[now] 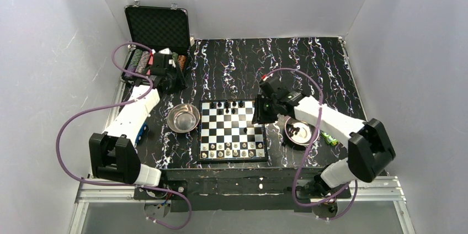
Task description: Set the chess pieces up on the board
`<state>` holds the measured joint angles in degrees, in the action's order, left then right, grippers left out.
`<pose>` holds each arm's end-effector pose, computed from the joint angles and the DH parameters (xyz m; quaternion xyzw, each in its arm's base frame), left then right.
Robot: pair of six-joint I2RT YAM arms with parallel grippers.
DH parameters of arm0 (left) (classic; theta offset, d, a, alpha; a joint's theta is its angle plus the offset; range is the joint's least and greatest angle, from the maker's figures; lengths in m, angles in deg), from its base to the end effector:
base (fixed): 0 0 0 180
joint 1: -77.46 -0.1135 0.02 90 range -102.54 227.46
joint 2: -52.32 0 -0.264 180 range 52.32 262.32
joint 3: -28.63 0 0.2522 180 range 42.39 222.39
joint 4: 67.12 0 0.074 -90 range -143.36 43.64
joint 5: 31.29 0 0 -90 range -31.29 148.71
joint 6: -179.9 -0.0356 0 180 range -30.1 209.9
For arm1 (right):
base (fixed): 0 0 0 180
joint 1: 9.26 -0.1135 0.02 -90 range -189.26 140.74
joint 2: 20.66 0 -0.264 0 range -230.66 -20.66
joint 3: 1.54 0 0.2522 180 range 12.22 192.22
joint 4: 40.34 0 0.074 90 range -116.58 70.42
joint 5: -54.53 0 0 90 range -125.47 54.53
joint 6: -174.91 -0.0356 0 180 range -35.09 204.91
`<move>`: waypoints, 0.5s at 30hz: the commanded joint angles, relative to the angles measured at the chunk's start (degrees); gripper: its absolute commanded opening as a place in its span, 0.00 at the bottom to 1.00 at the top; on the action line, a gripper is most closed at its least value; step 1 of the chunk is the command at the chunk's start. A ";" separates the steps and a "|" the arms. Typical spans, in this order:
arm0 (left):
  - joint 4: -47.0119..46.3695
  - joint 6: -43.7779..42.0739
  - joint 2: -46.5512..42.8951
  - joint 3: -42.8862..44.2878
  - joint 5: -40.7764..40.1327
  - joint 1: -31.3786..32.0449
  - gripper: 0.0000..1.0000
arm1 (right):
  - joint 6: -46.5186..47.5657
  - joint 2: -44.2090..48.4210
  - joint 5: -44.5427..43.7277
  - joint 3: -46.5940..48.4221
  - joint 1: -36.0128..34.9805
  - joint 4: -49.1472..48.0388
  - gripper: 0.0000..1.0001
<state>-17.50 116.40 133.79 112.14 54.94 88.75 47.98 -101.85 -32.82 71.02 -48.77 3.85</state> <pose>0.3013 -0.0578 0.3027 -0.1351 0.9220 -0.0881 0.3520 0.2266 0.1890 0.2492 -0.0287 0.9472 0.2144 0.2368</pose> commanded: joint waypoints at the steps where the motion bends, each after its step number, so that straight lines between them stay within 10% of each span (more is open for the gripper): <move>1: -1.20 -1.19 -3.20 -5.67 3.08 -1.31 0.39 | -1.82 -4.62 2.35 4.19 -2.53 1.69 0.39; 15: -3.69 -1.14 -4.40 -10.59 6.13 -2.32 0.39 | -2.79 -14.79 1.41 10.04 -6.10 4.02 0.38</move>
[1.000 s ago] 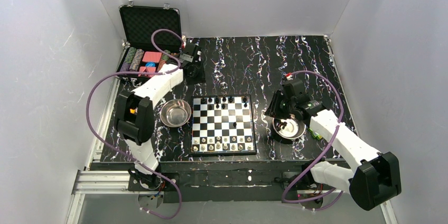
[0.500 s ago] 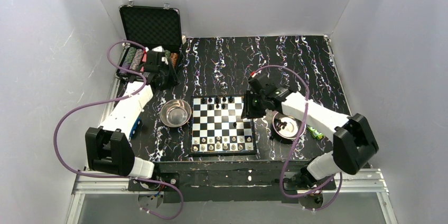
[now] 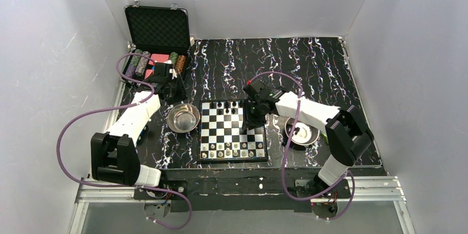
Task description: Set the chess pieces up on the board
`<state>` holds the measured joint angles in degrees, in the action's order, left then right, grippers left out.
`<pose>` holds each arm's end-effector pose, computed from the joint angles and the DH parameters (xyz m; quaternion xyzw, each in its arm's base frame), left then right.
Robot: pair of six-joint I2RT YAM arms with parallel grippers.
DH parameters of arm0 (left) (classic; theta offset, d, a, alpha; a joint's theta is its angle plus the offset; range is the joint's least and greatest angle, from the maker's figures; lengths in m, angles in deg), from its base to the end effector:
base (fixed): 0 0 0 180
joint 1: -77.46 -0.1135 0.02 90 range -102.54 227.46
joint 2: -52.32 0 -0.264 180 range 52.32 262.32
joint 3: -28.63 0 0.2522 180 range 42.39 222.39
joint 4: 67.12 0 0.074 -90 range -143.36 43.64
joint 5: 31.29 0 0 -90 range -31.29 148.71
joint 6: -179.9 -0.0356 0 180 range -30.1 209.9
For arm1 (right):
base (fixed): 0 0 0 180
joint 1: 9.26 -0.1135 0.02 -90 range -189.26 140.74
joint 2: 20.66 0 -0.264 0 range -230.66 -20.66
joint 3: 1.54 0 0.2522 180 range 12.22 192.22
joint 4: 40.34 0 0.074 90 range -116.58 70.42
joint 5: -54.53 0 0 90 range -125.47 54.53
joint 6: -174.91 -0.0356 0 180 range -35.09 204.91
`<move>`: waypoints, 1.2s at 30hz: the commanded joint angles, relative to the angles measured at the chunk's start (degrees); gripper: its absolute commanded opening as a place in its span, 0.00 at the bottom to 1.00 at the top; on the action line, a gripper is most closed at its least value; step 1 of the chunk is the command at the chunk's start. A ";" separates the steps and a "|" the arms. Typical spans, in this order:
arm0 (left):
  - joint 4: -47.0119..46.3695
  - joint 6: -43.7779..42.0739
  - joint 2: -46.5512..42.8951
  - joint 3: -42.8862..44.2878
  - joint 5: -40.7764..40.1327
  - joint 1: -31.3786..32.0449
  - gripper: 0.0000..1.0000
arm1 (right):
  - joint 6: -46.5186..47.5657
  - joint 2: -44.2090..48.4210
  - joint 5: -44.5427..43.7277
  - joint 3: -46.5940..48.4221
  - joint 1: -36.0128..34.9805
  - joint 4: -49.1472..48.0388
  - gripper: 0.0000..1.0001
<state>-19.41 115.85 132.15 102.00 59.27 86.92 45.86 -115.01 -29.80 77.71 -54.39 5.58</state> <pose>0.2842 -0.0477 0.2561 -0.1350 0.9419 -0.0980 0.2916 0.2349 0.2410 0.2153 -0.0636 0.9650 0.2030 0.1534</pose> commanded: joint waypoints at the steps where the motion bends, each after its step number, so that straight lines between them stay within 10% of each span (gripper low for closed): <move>1: -1.85 -0.64 -2.69 -0.53 1.88 -0.49 0.39 | -0.67 -2.19 -2.04 3.85 -0.58 2.96 0.38; 36: -3.30 -0.73 -2.05 -2.26 3.22 -1.94 0.38 | 0.82 -8.87 -5.36 9.19 -1.50 6.27 0.26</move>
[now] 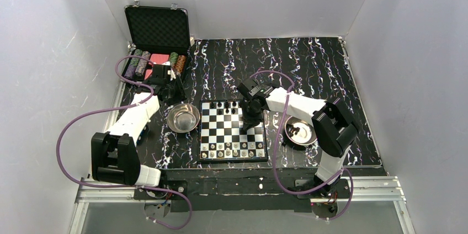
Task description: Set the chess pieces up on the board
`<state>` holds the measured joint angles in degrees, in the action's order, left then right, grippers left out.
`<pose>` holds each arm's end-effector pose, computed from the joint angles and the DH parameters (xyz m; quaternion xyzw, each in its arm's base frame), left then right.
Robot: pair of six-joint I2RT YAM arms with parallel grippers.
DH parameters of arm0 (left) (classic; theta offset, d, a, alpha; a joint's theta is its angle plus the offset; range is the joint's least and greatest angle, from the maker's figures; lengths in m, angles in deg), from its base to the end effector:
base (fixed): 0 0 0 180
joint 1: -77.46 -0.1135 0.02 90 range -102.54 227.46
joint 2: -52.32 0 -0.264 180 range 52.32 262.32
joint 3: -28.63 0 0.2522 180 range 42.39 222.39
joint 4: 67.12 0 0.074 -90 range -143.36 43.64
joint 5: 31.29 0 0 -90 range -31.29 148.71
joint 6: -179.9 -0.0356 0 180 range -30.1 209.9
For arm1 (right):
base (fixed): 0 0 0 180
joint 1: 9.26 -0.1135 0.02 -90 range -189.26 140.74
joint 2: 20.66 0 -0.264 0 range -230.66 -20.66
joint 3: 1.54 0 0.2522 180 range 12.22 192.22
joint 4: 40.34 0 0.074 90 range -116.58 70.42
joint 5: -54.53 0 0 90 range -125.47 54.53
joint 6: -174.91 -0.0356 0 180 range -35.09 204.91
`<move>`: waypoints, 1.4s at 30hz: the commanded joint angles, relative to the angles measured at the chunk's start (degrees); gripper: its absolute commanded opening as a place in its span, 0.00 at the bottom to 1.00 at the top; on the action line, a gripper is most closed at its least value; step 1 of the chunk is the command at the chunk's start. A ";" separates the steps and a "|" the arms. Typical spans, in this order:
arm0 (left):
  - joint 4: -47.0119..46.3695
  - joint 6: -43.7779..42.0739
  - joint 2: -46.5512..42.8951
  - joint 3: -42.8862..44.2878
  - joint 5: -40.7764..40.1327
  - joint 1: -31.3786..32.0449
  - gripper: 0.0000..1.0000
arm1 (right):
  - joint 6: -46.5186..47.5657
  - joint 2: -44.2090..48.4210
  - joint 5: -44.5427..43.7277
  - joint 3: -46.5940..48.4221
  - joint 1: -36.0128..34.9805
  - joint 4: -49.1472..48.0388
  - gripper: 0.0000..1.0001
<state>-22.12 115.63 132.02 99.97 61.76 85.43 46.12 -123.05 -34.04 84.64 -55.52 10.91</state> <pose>0.2847 -0.0418 0.2487 -0.1382 0.9389 -0.1153 0.2934 0.2488 0.2613 0.1997 -0.0663 0.9784 0.1411 0.1357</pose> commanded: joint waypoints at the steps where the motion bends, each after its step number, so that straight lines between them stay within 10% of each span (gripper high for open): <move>1: -0.56 -0.49 -1.82 -0.19 0.77 -0.49 0.38 | 0.58 -0.99 -1.14 2.35 -0.36 1.04 0.26; 42: -0.40 -0.27 -2.61 -1.06 1.87 -1.02 0.37 | 4.85 -9.70 -5.83 20.09 2.36 7.03 0.13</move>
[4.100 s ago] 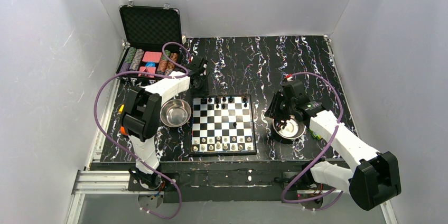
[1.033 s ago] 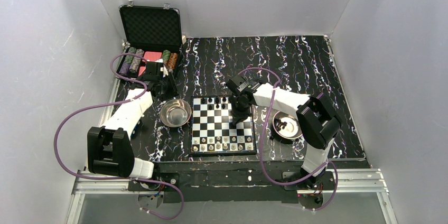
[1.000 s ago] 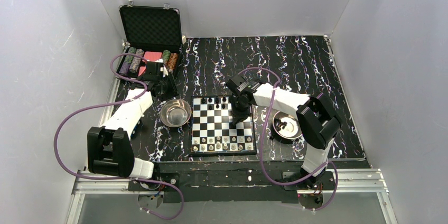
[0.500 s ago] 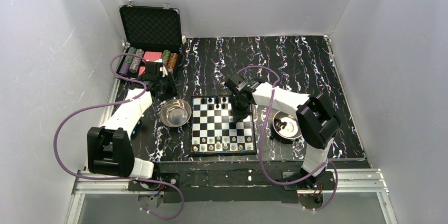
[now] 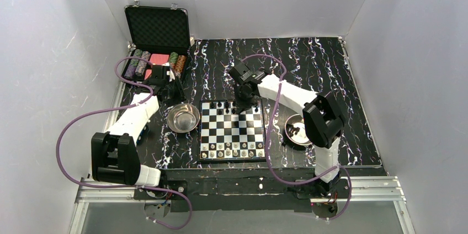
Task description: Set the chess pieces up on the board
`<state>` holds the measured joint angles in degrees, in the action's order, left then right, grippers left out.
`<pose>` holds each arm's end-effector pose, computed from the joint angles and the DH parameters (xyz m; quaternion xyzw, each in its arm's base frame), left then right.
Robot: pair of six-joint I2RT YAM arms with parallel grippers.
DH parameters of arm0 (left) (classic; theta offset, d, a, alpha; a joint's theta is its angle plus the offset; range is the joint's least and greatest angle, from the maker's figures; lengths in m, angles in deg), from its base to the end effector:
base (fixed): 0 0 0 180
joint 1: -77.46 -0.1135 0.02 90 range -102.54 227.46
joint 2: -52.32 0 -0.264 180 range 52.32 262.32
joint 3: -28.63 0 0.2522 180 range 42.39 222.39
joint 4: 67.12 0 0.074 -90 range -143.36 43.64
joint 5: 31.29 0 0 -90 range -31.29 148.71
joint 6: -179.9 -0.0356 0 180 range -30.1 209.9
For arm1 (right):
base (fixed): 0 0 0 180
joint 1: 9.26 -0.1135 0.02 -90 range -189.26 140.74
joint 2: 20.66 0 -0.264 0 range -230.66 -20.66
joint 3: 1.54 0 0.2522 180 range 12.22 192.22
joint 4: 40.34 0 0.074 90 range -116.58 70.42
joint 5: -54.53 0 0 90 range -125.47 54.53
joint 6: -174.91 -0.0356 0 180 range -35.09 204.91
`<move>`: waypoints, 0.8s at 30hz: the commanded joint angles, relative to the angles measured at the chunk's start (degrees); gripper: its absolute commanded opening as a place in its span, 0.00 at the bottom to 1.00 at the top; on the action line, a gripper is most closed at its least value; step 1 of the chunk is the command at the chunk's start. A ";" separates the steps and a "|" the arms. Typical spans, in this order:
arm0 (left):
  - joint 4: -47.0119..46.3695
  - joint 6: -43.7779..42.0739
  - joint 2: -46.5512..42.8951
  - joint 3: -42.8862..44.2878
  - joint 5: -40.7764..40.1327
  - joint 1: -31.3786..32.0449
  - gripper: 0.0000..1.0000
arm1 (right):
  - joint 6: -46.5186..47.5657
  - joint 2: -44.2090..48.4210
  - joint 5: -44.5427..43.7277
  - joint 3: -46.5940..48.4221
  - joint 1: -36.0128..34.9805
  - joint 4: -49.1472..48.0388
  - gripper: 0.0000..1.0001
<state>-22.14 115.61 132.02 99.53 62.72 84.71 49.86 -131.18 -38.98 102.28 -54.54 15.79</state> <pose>0.2841 -0.0387 0.2463 -0.1416 0.9393 -0.1200 0.2885 0.2922 0.2920 0.2339 -0.0795 0.9683 0.1287 0.1986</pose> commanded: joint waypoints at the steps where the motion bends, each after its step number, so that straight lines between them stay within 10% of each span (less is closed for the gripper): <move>1: -0.33 -0.23 -2.64 -0.55 0.91 -0.30 0.37 | 1.24 -1.85 -0.88 2.56 1.56 1.99 0.13; 24: -0.46 0.03 -2.92 -0.94 1.13 -0.30 0.37 | 1.47 -6.17 -0.49 4.70 3.35 1.26 0.16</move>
<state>-22.12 115.63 131.93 99.16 63.25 84.71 50.71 -136.14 -38.76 104.79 -51.48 16.94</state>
